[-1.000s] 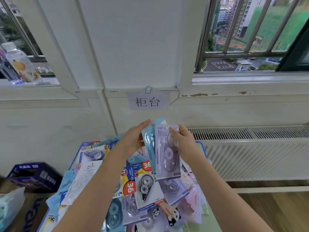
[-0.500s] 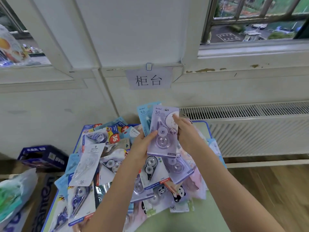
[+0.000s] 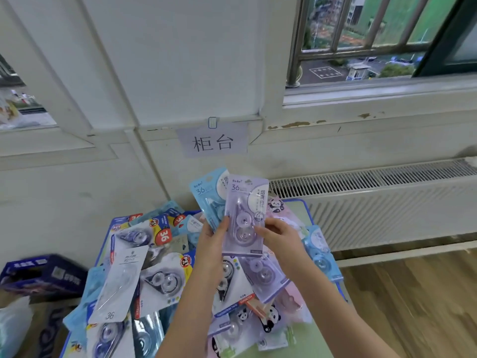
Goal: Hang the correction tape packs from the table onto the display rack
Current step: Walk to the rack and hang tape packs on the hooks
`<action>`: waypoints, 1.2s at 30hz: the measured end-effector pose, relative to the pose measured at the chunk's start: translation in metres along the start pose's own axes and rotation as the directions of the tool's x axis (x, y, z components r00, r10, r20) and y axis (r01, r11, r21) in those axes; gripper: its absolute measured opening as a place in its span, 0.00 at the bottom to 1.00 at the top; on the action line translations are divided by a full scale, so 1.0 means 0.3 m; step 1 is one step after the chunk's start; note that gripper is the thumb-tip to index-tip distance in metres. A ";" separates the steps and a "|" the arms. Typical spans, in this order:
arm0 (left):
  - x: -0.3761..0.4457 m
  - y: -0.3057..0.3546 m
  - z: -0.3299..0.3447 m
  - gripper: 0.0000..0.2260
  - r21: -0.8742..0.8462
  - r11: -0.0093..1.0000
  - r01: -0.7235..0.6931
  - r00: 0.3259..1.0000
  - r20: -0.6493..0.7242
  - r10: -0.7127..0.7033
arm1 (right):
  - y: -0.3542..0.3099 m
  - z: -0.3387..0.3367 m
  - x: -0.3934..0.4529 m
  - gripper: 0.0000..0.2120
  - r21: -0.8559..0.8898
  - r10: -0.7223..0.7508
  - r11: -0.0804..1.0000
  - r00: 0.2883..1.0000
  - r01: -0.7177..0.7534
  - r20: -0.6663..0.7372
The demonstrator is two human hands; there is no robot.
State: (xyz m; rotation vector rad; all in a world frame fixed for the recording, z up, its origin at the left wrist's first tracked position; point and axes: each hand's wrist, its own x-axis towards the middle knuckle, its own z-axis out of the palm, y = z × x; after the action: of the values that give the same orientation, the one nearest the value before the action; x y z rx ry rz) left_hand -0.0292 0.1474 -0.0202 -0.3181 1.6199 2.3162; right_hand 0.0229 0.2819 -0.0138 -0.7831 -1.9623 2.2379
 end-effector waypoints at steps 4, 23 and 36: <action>-0.021 0.038 -0.011 0.08 -0.017 0.998 -0.060 0.996 0.060 0.061 | -0.015 0.010 -0.064 0.07 0.006 -0.085 0.996 0.996 0.085 -0.017; -0.408 0.101 0.167 0.03 0.170 0.967 -0.191 0.787 0.615 0.047 | -0.037 -0.270 -0.730 0.02 0.125 -0.258 0.901 0.743 0.416 -0.618; -1.472 -0.253 0.604 0.08 0.192 0.967 -0.170 0.044 0.981 -0.187 | 0.087 -0.724 -1.891 0.14 -0.227 -0.329 0.837 0.126 0.497 -0.936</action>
State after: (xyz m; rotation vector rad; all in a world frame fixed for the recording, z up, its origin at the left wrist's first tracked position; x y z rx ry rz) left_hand 0.4077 0.2918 0.1276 1.1871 0.9645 1.3829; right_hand 0.6120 0.2646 0.1356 -1.0276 -1.0925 0.9774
